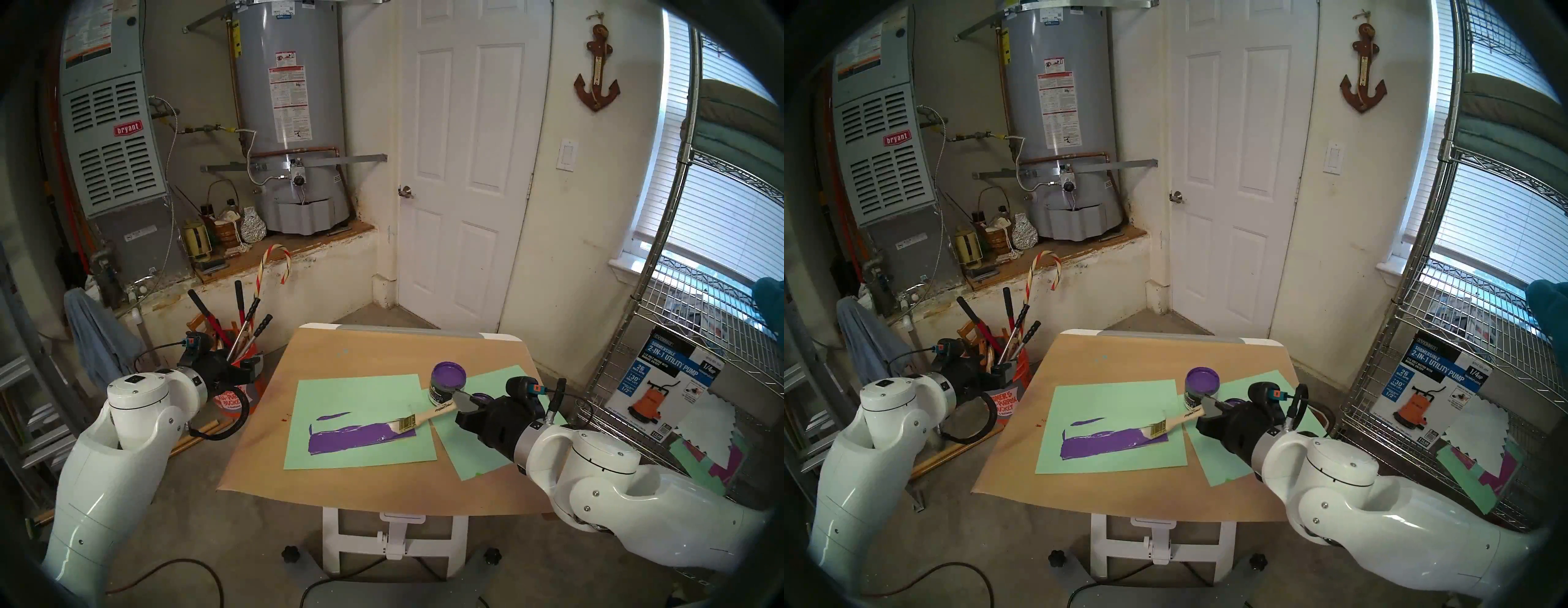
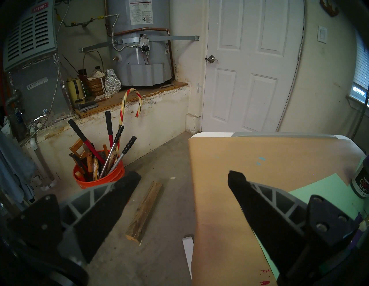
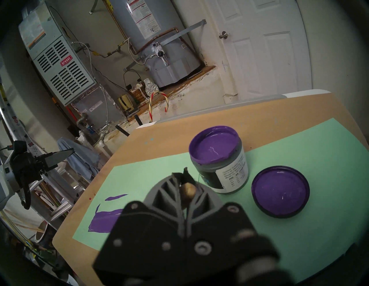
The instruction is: Pick up brush, dip the brush into paint, and paint the wood
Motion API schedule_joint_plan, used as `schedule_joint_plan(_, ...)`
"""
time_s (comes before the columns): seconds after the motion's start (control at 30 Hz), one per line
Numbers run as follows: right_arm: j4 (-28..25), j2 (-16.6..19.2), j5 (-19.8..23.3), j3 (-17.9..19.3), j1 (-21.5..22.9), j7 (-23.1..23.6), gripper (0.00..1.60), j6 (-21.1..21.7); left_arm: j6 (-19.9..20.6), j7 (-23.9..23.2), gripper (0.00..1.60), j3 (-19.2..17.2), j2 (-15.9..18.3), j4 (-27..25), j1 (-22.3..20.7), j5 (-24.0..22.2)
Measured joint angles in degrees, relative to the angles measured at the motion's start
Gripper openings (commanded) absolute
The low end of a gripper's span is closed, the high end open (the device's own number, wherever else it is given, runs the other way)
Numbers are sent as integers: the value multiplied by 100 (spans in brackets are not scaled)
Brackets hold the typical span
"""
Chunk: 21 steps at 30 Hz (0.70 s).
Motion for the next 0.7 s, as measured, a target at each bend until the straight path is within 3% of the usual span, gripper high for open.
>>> schedule_joint_plan(0.7,-61,399,-7,293,-284,52,0,-138,0,0,160,0,0,0,0,0)
